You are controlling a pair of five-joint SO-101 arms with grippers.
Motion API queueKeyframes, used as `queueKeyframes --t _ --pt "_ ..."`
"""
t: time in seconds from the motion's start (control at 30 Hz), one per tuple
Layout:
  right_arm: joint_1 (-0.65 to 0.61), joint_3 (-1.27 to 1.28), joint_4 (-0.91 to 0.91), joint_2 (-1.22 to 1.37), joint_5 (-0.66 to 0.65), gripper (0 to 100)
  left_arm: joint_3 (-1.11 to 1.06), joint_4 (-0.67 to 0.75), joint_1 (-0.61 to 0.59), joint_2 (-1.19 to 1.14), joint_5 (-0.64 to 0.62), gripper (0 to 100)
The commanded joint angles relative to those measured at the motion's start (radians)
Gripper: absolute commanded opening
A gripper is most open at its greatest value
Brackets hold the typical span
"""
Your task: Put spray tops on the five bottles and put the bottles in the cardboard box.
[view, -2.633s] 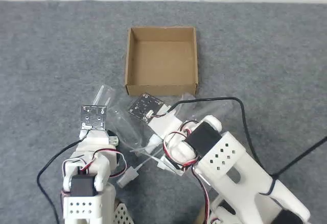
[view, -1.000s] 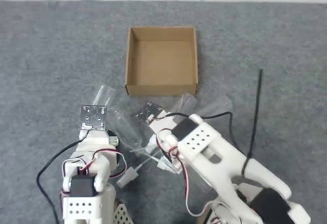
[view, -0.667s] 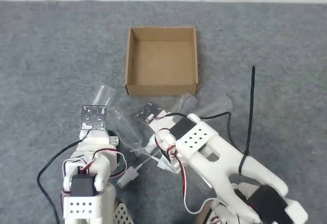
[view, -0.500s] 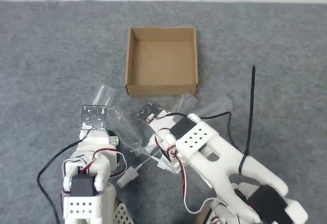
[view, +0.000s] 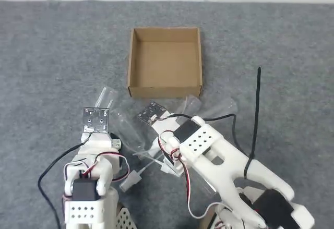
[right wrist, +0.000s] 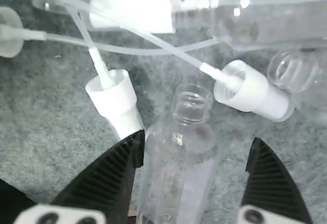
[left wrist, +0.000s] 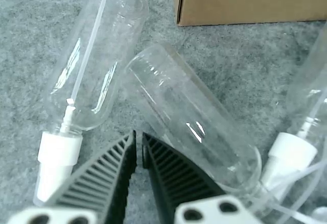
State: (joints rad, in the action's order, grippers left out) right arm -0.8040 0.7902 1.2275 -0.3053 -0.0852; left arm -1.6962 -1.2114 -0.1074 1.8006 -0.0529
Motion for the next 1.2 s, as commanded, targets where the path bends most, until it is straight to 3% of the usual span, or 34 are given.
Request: queueKeyframes --t 0.0,0.3,0.67,0.9,1.17 --pt "0.015 -0.041 -0.013 0.004 0.009 27.8 0.012 -0.005 0.002 0.025 0.008 1" --pt "0.015 -0.041 -0.01 0.008 0.008 27.7 0.012 -0.005 -0.002 0.023 0.008 1" --pt "0.015 -0.17 0.062 0.211 0.035 24.2 0.012 -0.005 -0.002 0.023 0.008 1" --pt "0.025 -0.167 0.064 0.177 0.035 18.1 0.012 -0.005 -0.002 0.023 0.008 1" --pt "0.058 -0.167 0.077 0.128 0.034 18.1 0.012 -0.005 0.003 0.023 0.008 1"
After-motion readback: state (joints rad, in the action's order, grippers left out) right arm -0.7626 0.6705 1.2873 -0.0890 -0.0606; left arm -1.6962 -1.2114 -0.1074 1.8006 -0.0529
